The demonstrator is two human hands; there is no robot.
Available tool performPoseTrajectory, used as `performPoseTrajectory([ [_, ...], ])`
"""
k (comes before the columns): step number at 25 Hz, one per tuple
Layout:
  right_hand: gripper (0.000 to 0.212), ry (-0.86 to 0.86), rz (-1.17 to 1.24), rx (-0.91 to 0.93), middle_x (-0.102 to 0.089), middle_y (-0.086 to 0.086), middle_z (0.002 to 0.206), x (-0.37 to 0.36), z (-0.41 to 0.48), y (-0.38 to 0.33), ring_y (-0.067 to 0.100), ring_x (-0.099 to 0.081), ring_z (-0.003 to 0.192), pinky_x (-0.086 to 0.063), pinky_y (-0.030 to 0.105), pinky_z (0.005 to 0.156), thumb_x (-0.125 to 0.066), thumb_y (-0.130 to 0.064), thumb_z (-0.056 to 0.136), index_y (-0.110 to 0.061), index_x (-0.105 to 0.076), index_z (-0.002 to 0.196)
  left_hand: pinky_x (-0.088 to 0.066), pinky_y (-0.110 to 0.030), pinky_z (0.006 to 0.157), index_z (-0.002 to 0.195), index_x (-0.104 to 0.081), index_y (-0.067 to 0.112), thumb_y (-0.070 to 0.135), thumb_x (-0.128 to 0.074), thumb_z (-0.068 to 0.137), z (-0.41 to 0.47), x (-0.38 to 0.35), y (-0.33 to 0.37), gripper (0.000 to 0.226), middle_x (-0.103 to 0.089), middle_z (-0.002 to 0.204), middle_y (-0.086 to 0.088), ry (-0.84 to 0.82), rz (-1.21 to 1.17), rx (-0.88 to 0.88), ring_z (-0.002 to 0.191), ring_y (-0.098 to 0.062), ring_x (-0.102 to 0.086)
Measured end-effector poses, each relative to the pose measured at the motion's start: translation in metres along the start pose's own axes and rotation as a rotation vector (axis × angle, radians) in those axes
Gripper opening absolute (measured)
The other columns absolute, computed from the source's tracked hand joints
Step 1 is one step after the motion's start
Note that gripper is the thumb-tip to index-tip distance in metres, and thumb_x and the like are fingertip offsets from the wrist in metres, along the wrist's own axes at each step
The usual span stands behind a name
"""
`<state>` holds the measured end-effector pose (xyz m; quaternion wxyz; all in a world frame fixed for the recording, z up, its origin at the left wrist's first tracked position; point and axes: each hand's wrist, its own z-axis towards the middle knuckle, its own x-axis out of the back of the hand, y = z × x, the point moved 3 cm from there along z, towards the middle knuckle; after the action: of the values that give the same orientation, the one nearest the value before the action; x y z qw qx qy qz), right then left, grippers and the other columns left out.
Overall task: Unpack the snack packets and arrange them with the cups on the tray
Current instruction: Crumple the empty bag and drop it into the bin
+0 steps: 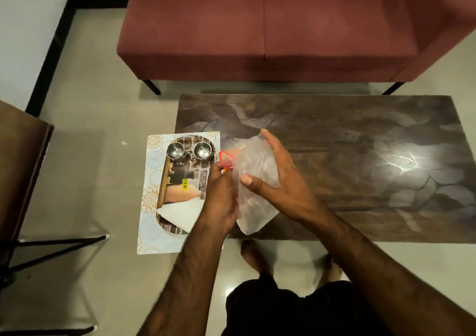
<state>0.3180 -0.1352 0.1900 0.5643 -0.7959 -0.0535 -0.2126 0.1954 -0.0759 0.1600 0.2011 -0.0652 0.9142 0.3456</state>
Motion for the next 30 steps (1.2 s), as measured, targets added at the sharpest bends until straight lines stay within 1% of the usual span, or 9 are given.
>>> performPoseTrajectory([
  [4,0.100,0.003,-0.042,0.021,-0.031,-0.009,0.170,0.019,-0.004,0.005,0.008,-0.036,0.153,-0.036,0.028,0.120,-0.082,-0.057,0.082,-0.037,-0.030,0.165,-0.061,-0.033,0.078,0.110,-0.078,0.020,0.032,-0.048,0.104,-0.007,-0.033,-0.023,0.033,-0.076,0.110,-0.010,-0.266,0.114,0.100,0.102,-0.021,-0.074],
  [7,0.063,0.098,-0.037,0.019,-0.061,-0.005,0.141,0.039,-0.016,0.012,0.009,-0.061,0.126,-0.053,0.029,0.108,-0.087,-0.041,0.084,-0.027,-0.063,0.141,-0.059,-0.021,0.073,0.091,-0.082,0.024,0.016,-0.051,0.101,-0.014,-0.049,-0.035,0.034,-0.080,0.094,0.002,-0.362,0.300,0.027,0.093,-0.008,-0.075],
  [12,0.012,0.356,0.056,-0.020,-0.076,0.002,0.093,0.085,-0.037,0.030,0.021,-0.073,0.088,-0.061,0.043,0.082,-0.077,-0.005,0.087,-0.008,-0.075,0.099,-0.056,-0.035,0.083,0.105,-0.074,0.017,0.002,-0.062,0.086,-0.022,-0.074,-0.051,0.028,-0.076,0.108,-0.004,-0.438,0.584,-0.151,0.101,-0.019,-0.071],
  [15,0.009,0.457,0.104,-0.061,-0.076,0.004,0.089,0.123,-0.052,0.044,0.025,-0.073,0.086,-0.063,0.046,0.081,-0.073,0.001,0.087,-0.006,-0.075,0.092,-0.056,-0.037,0.079,0.102,-0.069,0.020,0.018,-0.074,0.078,-0.025,-0.086,-0.053,0.024,-0.072,0.104,0.001,-0.308,0.529,-0.267,0.096,-0.019,-0.069],
  [17,0.013,0.485,0.143,-0.060,-0.075,0.003,0.090,0.151,-0.066,0.056,0.026,-0.073,0.089,-0.064,0.048,0.084,-0.070,0.006,0.086,-0.006,-0.075,0.090,-0.053,-0.031,0.080,0.112,-0.062,0.026,0.038,-0.080,0.072,-0.027,-0.096,-0.064,0.045,-0.067,0.114,0.003,-0.224,0.674,-0.290,0.102,-0.015,-0.066],
  [20,0.029,0.489,0.224,0.015,-0.073,-0.001,0.098,0.183,-0.090,0.072,0.024,-0.072,0.099,-0.064,0.047,0.090,-0.067,0.015,0.081,-0.009,-0.072,0.097,-0.056,-0.045,0.088,0.133,-0.053,0.036,0.053,-0.079,0.073,-0.044,-0.125,-0.107,0.068,-0.063,0.134,-0.002,-0.373,0.667,0.078,0.117,-0.024,-0.066],
  [22,0.046,0.493,0.265,0.072,-0.070,-0.006,0.105,0.203,-0.110,0.082,0.021,-0.070,0.107,-0.062,0.043,0.095,-0.064,0.020,0.076,-0.017,-0.069,0.105,-0.056,-0.046,0.086,0.134,-0.055,0.035,0.043,-0.078,0.082,-0.061,-0.152,-0.140,0.058,-0.068,0.131,-0.005,-0.463,0.510,0.204,0.114,-0.029,-0.069],
  [24,0.055,0.490,0.270,0.096,-0.070,-0.009,0.102,0.222,-0.127,0.095,0.018,-0.072,0.105,-0.063,0.039,0.093,-0.059,0.022,0.073,-0.022,-0.067,0.106,-0.060,-0.046,0.082,0.128,-0.060,0.035,0.026,-0.077,0.085,-0.074,-0.175,-0.162,0.047,-0.072,0.124,-0.005,-0.422,0.482,0.093,0.110,-0.031,-0.071],
  [30,0.032,0.475,0.066,0.144,-0.069,-0.018,0.083,0.279,-0.190,0.140,0.008,-0.072,0.082,-0.063,0.036,0.076,-0.077,0.001,0.072,-0.021,-0.074,0.094,-0.058,-0.037,0.057,0.117,-0.061,0.037,0.001,-0.063,0.082,-0.119,-0.253,-0.214,0.050,-0.072,0.108,0.007,-0.512,0.828,-0.295,0.090,-0.024,-0.071],
])
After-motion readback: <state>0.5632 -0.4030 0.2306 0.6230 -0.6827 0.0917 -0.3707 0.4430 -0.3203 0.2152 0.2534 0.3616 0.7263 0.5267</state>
